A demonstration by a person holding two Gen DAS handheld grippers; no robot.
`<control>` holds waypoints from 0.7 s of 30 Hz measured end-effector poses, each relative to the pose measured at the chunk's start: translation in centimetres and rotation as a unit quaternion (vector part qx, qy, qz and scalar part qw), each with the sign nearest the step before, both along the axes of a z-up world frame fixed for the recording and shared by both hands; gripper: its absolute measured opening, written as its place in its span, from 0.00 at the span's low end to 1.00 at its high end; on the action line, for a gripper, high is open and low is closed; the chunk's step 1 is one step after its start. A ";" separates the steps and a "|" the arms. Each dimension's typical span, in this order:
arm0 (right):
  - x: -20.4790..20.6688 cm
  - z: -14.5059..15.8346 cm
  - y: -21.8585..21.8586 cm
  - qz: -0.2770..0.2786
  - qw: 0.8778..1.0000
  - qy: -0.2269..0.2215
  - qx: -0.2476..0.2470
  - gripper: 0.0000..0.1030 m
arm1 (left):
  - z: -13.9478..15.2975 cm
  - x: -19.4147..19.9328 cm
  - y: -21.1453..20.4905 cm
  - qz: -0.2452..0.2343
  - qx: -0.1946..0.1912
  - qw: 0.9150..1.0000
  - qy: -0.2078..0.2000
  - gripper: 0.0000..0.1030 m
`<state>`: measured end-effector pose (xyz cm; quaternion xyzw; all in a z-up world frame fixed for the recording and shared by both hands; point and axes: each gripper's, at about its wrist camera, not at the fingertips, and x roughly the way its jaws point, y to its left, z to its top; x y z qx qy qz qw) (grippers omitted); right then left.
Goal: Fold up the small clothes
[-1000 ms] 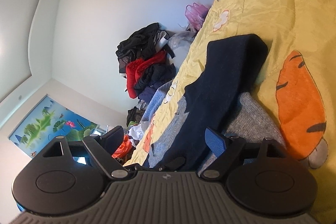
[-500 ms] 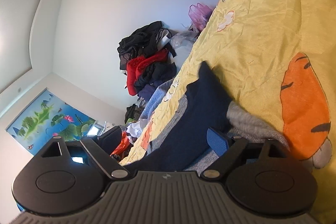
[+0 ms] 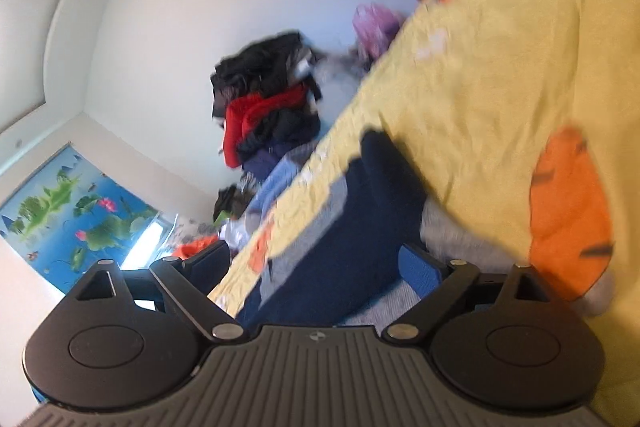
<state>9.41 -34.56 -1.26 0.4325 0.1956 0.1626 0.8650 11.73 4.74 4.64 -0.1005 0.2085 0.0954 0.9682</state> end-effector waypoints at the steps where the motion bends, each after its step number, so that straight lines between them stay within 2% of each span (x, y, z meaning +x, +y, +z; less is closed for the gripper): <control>1: -0.2 1.2 0.2 -0.005 0.999 -0.031 -0.022 0.92 | 0.1 -0.2 -0.8 -0.025 0.018 0.999 -0.012 0.86; 3: 1.0 3.7 1.6 0.019 0.993 -0.069 -0.092 0.99 | -0.6 0.8 -2.4 -0.078 0.048 0.996 0.004 0.86; 4: 2.5 4.7 2.7 0.043 0.988 -0.071 -0.129 0.99 | -1.2 1.6 -3.0 -0.094 0.053 0.994 0.019 0.86; 6: 6.6 5.5 5.4 0.084 0.973 -0.046 -0.208 0.98 | -2.9 3.5 -3.6 -0.113 0.037 0.991 0.055 0.86; 9: 12.6 3.4 7.8 0.107 0.947 0.030 -0.302 0.91 | -5.2 5.6 -3.5 -0.124 -0.001 0.986 0.114 0.86; 11: 14.9 1.1 8.3 0.112 0.924 0.071 -0.358 0.88 | -5.6 5.6 -3.5 -0.135 0.007 0.984 0.116 0.90; 12: 14.5 0.6 8.5 0.109 0.916 0.040 -0.384 0.91 | -5.7 5.6 -3.2 -0.142 0.001 0.983 0.118 0.93; 13: 14.5 0.3 8.6 0.115 0.908 0.041 -0.400 0.91 | -5.7 5.4 -3.1 -0.148 0.000 0.982 0.118 0.96; 15: 14.3 0.2 8.9 0.113 0.907 0.039 -0.405 0.92 | -5.8 5.7 -3.2 -0.156 0.000 0.980 0.124 1.00; 18: 14.3 0.2 9.7 0.113 0.899 0.042 -0.420 0.97 | -5.4 6.2 -3.8 -0.155 0.015 0.979 0.131 1.00; 21: 14.7 0.0 11.2 0.120 0.876 0.048 -0.464 1.00 | -5.1 6.0 -3.8 -0.159 0.019 0.978 0.130 1.00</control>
